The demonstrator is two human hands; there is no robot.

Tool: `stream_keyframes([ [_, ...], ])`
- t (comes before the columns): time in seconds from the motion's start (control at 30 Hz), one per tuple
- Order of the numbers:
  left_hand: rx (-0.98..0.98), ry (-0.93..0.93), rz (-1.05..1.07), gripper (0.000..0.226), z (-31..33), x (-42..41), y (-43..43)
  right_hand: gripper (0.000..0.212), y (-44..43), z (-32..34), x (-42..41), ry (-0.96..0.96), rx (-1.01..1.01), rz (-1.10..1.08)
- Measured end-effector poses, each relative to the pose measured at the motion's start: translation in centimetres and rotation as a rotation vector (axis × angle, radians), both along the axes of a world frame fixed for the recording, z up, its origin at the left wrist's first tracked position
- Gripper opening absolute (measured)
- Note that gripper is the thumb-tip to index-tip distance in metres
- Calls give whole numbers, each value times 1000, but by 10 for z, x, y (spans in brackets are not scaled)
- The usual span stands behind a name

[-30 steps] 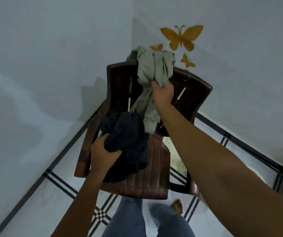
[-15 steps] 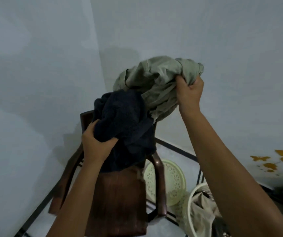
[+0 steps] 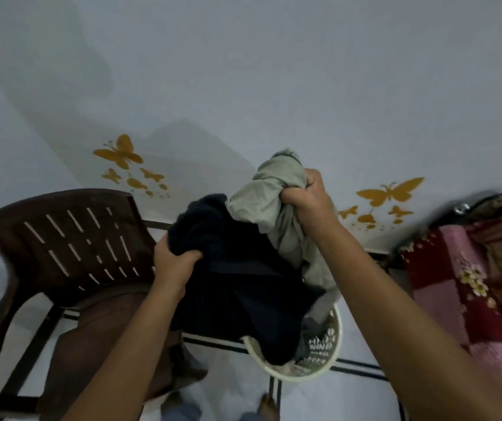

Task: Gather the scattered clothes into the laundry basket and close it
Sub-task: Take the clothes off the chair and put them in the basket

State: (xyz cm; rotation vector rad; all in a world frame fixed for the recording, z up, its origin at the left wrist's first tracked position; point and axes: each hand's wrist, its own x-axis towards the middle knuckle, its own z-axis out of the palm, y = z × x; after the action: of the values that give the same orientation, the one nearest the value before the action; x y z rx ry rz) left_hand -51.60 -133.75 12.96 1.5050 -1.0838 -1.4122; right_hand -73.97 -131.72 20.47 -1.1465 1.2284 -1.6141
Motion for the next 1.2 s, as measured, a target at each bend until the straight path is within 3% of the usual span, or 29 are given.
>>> stream_keyframes([
  [0.23,322,150,-73,52,-110,-70,26,27,50,-106,-57,-666,197,-359],
  [0.3,452,259,-42,48,-148,-82,28,10,58,-148,-61,-901,206,-456],
  [0.4,704,377,31,59,-218,-109,29,29,64,-235,-74,-1058,188,-568],
  [0.5,923,371,-79,53,-287,-139,31,36,74,-317,-83,-1094,241,-644],
  [0.57,974,192,-285,51,-338,-160,33,36,84,-379,-88,-921,454,-657],
  [0.6,928,44,-408,58,-366,-167,34,38,92,-412,-90,-684,603,-643],
  [0.63,841,-107,-549,77,-398,-168,37,44,99,-442,-91,-340,770,-585],
  [0.7,531,-363,-1000,112,-439,-164,42,81,119,-498,-89,503,1077,-376],
  [0.73,304,-548,-1251,117,-458,-160,46,99,130,-522,-83,776,1184,-303],
  [0.77,73,-767,-1434,121,-475,-153,51,106,138,-544,-76,927,1229,-247],
  [0.83,-275,-1058,-1500,124,-499,-139,54,99,150,-575,-63,1079,1194,-127],
  [0.9,-354,-1157,-1483,113,-528,-132,50,91,154,-603,-58,1156,1177,50],
  [1.0,-329,-1288,-1584,103,-566,-141,35,83,144,-643,-75,1051,1186,226],
  [1.2,-257,-1628,-1794,105,-604,-184,20,79,119,-712,-106,941,1214,353],
])
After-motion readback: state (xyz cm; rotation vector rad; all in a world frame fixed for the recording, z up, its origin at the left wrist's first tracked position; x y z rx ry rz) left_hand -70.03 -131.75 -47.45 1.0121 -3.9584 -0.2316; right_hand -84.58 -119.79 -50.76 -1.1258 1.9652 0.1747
